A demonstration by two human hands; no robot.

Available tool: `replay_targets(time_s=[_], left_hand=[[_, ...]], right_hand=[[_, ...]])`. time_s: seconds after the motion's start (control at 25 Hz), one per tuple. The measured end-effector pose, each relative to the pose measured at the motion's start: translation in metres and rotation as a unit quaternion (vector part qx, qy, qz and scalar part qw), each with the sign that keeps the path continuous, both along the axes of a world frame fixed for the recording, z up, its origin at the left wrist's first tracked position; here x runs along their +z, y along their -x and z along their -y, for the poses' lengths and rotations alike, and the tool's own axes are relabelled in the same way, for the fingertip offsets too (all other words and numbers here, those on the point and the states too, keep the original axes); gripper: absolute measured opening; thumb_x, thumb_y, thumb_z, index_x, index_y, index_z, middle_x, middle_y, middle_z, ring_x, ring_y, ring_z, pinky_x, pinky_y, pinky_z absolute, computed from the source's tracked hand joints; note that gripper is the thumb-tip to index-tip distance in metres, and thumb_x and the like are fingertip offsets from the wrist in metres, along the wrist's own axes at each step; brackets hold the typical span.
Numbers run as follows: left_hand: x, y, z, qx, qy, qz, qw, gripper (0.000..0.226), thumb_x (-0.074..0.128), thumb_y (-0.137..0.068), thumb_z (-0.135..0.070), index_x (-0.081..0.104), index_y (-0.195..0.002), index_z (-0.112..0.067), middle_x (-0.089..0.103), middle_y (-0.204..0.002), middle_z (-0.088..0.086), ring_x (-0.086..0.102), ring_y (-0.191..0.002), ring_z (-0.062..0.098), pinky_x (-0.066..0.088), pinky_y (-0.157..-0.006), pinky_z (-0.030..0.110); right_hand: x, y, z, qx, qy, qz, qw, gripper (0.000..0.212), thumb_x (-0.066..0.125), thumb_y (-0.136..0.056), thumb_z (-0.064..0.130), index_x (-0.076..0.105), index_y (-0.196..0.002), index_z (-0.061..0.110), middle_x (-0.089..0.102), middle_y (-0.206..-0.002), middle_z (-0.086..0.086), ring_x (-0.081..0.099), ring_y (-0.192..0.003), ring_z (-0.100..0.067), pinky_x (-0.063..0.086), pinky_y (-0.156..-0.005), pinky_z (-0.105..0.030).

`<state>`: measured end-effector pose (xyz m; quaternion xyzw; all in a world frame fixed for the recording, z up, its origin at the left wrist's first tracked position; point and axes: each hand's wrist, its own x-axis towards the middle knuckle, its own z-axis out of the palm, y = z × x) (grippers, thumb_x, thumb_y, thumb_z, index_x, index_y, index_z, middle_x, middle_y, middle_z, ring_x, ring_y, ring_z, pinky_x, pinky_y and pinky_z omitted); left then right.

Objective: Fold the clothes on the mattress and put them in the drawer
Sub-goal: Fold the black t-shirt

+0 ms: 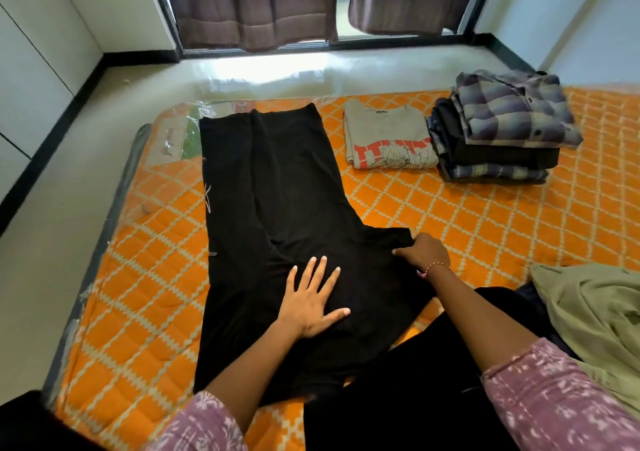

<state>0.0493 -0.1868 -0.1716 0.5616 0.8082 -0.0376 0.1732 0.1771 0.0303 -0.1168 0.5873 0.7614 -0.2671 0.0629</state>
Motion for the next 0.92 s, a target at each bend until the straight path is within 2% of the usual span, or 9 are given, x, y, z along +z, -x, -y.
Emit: replay_targets(time_s=[0.12, 0.16, 0.24, 0.32, 0.48, 0.64, 0.76, 0.84, 0.92], left_hand=[[0.031, 0.001, -0.012, 0.126, -0.085, 0.239, 0.959, 0.060, 0.036, -0.095, -0.056, 0.031, -0.147, -0.026, 0.013, -0.156, -0.008, -0.002, -0.147, 0.015, -0.004, -0.117, 0.044], [0.048, 0.002, -0.013, 0.219, -0.153, 0.367, 0.891, 0.046, 0.038, -0.098, -0.048, 0.045, -0.138, -0.026, 0.037, -0.148, -0.006, 0.018, -0.145, 0.017, 0.011, -0.118, 0.042], [0.079, 0.009, -0.011, 0.361, -0.222, 0.607, 0.672, 0.043, 0.031, -0.097, -0.053, 0.051, -0.126, -0.028, 0.058, -0.125, -0.003, 0.047, -0.127, 0.017, 0.034, -0.106, 0.040], [0.093, 0.022, 0.005, 0.410, -0.271, 0.717, 0.494, 0.061, 0.032, -0.089, -0.065, 0.057, -0.123, -0.021, 0.066, -0.118, 0.005, 0.059, -0.113, 0.019, 0.048, -0.093, 0.037], [0.093, 0.051, 0.057, 0.471, -0.434, 0.689, 0.339, 0.052, 0.041, -0.093, -0.055, 0.066, -0.110, -0.012, 0.074, -0.094, 0.005, 0.071, -0.086, 0.018, 0.057, -0.070, 0.029], [0.081, 0.075, 0.090, 0.547, -0.359, 0.661, 0.366, 0.049, 0.049, -0.092, -0.049, 0.064, -0.113, -0.008, 0.067, -0.091, 0.009, 0.064, -0.085, 0.023, 0.051, -0.081, 0.033], [0.073, 0.088, 0.101, 0.622, -0.223, 0.585, 0.471, 0.025, 0.057, -0.092, -0.033, 0.063, -0.094, -0.009, 0.064, -0.076, 0.008, 0.062, -0.067, 0.022, 0.050, -0.051, 0.027], [0.069, 0.093, 0.102, 0.632, -0.184, 0.502, 0.561, 0.010, 0.057, -0.091, -0.019, 0.059, -0.096, -0.011, 0.060, -0.078, 0.007, 0.057, -0.069, 0.021, 0.045, -0.054, 0.028], [0.069, 0.093, 0.099, 0.616, -0.195, 0.485, 0.589, 0.006, 0.056, -0.091, -0.017, 0.061, -0.092, -0.014, 0.062, -0.078, 0.005, 0.058, -0.071, 0.019, 0.046, -0.060, 0.028]], right_hand=[[0.024, 0.020, 0.025, 0.107, 0.005, -0.076, 0.991, 0.022, 0.068, -0.084, 0.029, 0.066, -0.090, 0.007, 0.066, -0.087, -0.010, 0.063, -0.090, -0.030, 0.039, -0.060, -0.030], [0.033, 0.033, 0.040, 0.123, 0.013, -0.120, 0.985, 0.025, 0.068, -0.083, 0.025, 0.067, -0.099, 0.006, 0.068, -0.098, -0.011, 0.062, -0.095, -0.029, 0.041, -0.066, -0.030], [0.049, 0.062, 0.081, 0.140, 0.061, -0.225, 0.962, 0.037, 0.072, -0.079, 0.018, 0.065, -0.113, 0.005, 0.066, -0.113, -0.010, 0.061, -0.104, -0.026, 0.046, -0.080, -0.030], [0.057, 0.089, 0.132, 0.144, 0.128, -0.323, 0.927, 0.044, 0.073, -0.076, 0.011, 0.061, -0.118, 0.009, 0.065, -0.111, -0.005, 0.062, -0.103, -0.020, 0.049, -0.082, -0.023], [0.055, 0.134, 0.213, 0.118, 0.246, -0.428, 0.861, 0.041, 0.065, -0.081, 0.004, 0.056, -0.121, 0.010, 0.065, -0.111, -0.007, 0.062, -0.104, -0.017, 0.052, -0.090, -0.028], [0.040, 0.153, 0.241, 0.199, 0.280, -0.331, 0.879, 0.044, 0.062, -0.089, 0.015, 0.050, -0.131, 0.012, 0.060, -0.123, -0.010, 0.057, -0.116, -0.022, 0.047, -0.097, -0.031], [0.025, 0.138, 0.237, 0.320, 0.211, -0.183, 0.905, 0.053, 0.062, -0.089, 0.024, 0.045, -0.139, 0.015, 0.058, -0.128, -0.010, 0.058, -0.115, -0.024, 0.048, -0.097, -0.034], [0.017, 0.122, 0.232, 0.333, 0.142, -0.153, 0.920, 0.052, 0.065, -0.086, 0.033, 0.050, -0.134, 0.018, 0.065, -0.116, -0.007, 0.063, -0.102, -0.021, 0.053, -0.088, -0.035], [0.012, 0.110, 0.236, 0.312, 0.125, -0.166, 0.927, 0.052, 0.069, -0.083, 0.038, 0.054, -0.128, 0.017, 0.066, -0.105, -0.004, 0.063, -0.095, -0.018, 0.053, -0.082, -0.032]])
